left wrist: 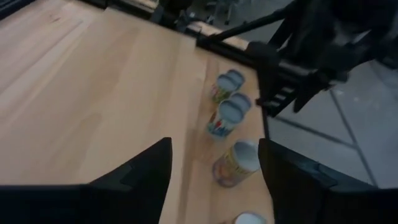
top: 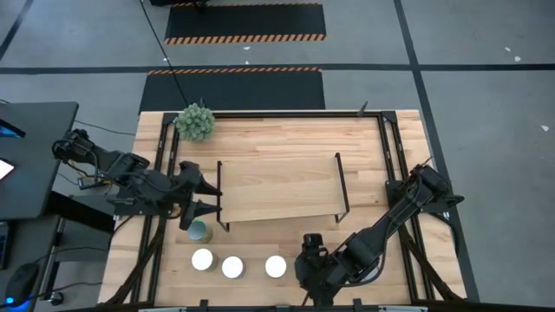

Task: Pick and place cans onto a shelf
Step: Put the canned peaches on the shelf

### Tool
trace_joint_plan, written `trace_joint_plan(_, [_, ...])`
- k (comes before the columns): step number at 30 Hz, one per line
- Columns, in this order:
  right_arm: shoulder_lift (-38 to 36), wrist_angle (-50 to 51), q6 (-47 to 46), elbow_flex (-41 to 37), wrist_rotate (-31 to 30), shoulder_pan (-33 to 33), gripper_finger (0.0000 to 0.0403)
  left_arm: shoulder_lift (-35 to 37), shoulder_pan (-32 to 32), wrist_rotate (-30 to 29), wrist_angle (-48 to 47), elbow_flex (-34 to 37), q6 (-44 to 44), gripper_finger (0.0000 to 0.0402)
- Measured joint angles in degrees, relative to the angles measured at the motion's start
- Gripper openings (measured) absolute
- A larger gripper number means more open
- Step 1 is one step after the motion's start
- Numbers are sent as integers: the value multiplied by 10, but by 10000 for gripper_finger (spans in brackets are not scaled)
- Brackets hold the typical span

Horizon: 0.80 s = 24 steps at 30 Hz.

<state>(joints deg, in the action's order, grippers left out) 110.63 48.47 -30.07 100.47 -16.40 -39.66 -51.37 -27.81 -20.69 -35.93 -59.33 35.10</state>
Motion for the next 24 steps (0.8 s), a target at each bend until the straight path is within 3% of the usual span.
trace_joint_plan(4, [0,-21,69,-1,-3,4,375,0,0,0,-26,0,-2,254])
trace_joint_plan(10, [19,-130,144,-21,-19,27,398,0,0,5,-51,0,3,246])
trace_joint_plan(24, [38,-207,200,-1,21,89,399,0,-1,108,-62,1,48,245])
